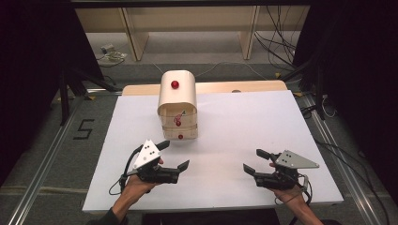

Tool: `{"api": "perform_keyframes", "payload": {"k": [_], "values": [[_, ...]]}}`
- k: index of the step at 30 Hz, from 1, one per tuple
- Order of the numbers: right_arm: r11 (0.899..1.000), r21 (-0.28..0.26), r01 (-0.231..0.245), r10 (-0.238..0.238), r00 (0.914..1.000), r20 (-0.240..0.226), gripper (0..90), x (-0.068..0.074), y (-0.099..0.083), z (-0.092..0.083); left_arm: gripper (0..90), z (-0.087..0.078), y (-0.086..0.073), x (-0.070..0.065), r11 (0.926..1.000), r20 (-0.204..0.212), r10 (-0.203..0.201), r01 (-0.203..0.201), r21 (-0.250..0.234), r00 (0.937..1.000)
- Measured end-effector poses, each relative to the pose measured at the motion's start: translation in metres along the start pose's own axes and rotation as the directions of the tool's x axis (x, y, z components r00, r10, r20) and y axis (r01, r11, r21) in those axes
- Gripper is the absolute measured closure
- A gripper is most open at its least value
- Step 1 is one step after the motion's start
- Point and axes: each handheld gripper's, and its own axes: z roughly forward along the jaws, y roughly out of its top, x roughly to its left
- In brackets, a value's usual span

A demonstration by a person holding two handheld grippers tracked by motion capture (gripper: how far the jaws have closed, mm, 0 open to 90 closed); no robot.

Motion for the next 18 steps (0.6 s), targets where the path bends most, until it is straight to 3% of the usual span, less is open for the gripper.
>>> {"api": "perform_keyframes", "payload": {"k": [18], "values": [[1.0, 0.006, 0.005, -0.005, 1.0, -0.003, 25.6, 0.0003, -0.0004, 0.0009, 5.6, -0.0009, -0.0076, -0.0069, 0.9997, 0.016, 0.007, -0.007, 0.025, 0.9998]]}}
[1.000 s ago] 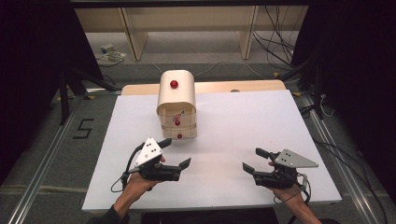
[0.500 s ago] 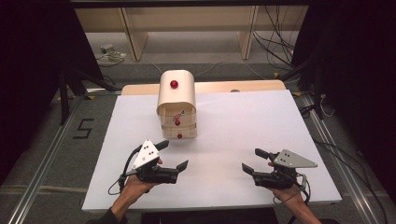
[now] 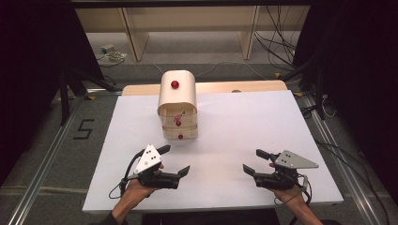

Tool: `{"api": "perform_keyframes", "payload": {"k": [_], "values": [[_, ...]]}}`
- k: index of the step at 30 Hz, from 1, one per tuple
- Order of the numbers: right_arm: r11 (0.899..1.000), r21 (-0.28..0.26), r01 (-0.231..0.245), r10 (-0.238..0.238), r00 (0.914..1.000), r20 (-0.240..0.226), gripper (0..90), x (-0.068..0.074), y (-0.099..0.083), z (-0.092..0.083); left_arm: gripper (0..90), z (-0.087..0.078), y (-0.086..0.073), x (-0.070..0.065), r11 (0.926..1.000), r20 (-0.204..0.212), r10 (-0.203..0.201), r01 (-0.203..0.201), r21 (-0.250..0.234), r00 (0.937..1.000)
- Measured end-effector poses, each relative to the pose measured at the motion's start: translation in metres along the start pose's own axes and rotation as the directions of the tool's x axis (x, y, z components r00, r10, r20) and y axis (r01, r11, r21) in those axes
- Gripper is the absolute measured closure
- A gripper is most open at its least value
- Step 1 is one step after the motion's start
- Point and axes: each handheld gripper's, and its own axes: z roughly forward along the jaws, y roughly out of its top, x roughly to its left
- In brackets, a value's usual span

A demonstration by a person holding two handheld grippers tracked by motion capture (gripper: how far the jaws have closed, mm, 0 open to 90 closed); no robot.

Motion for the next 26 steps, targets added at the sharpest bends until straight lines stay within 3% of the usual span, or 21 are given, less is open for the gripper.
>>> {"api": "perform_keyframes", "payload": {"k": [26], "values": [[1.0, 0.004, 0.001, -0.001, 1.0, 0.004, 25.5, -0.0003, -0.0004, 0.0004, 5.2, 0.0004, -0.0002, 0.0024, 0.9998, -0.011, -0.007, 0.007, -0.016, 0.9999]]}}
